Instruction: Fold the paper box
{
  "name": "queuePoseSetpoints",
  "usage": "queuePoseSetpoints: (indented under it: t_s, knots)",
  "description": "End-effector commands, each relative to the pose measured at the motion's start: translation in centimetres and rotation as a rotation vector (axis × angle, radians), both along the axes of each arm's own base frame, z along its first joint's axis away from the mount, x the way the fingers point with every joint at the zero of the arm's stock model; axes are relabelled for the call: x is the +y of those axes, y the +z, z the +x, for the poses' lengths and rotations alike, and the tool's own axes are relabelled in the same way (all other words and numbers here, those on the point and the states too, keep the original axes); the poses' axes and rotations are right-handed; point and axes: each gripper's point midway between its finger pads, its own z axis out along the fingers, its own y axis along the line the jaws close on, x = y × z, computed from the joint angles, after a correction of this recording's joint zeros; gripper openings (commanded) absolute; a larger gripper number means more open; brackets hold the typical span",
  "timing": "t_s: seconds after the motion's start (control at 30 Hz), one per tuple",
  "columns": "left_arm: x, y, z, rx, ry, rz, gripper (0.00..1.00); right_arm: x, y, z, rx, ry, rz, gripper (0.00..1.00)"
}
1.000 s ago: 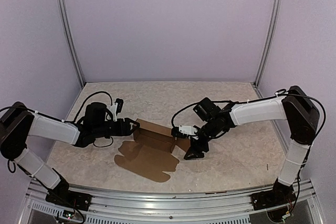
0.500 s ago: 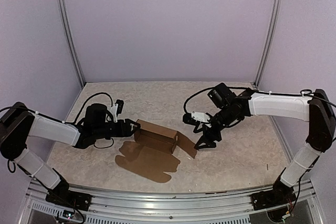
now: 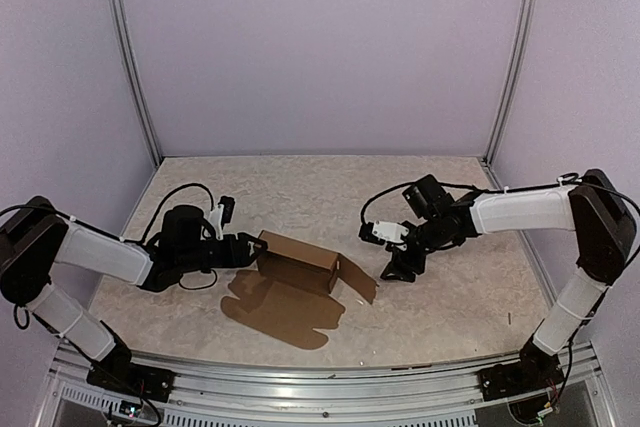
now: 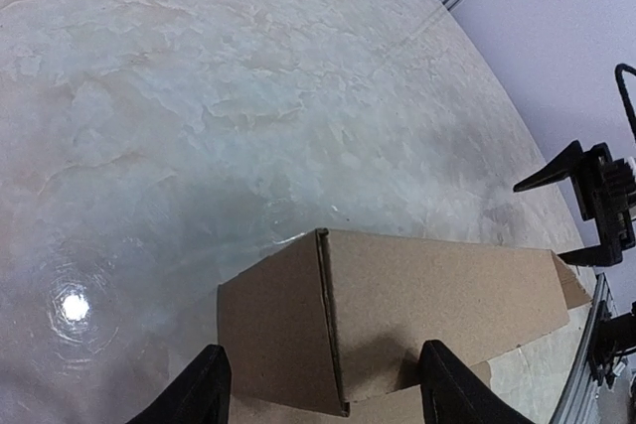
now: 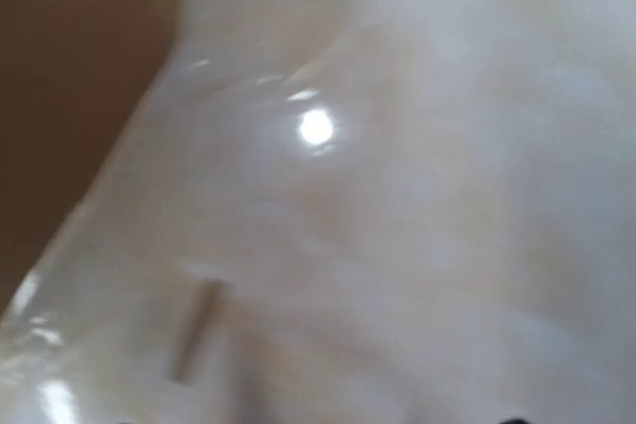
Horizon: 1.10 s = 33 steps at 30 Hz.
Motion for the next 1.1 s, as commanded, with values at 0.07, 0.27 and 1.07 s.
queuePoseSetpoints:
  t_s: [0.07, 0.27, 1.07]
  knots:
    - [0.3, -1.1, -0.7, 0.02, 0.013, 0.02, 0.64, 3.5, -1.3, -2.8, -0.026, 0.123, -0.018, 0.78]
    - [0.1, -1.1, -0.7, 0.023, 0.015, 0.011, 0.64, 6.1, -0.8, -4.4, 0.015, 0.179, 0.036, 0.78]
    - [-2.4, -0.3, -1.3, 0.028, 0.022, 0.004, 0.64, 11.5, 2.2, -4.1, 0.131, -0.027, 0.275, 0.89]
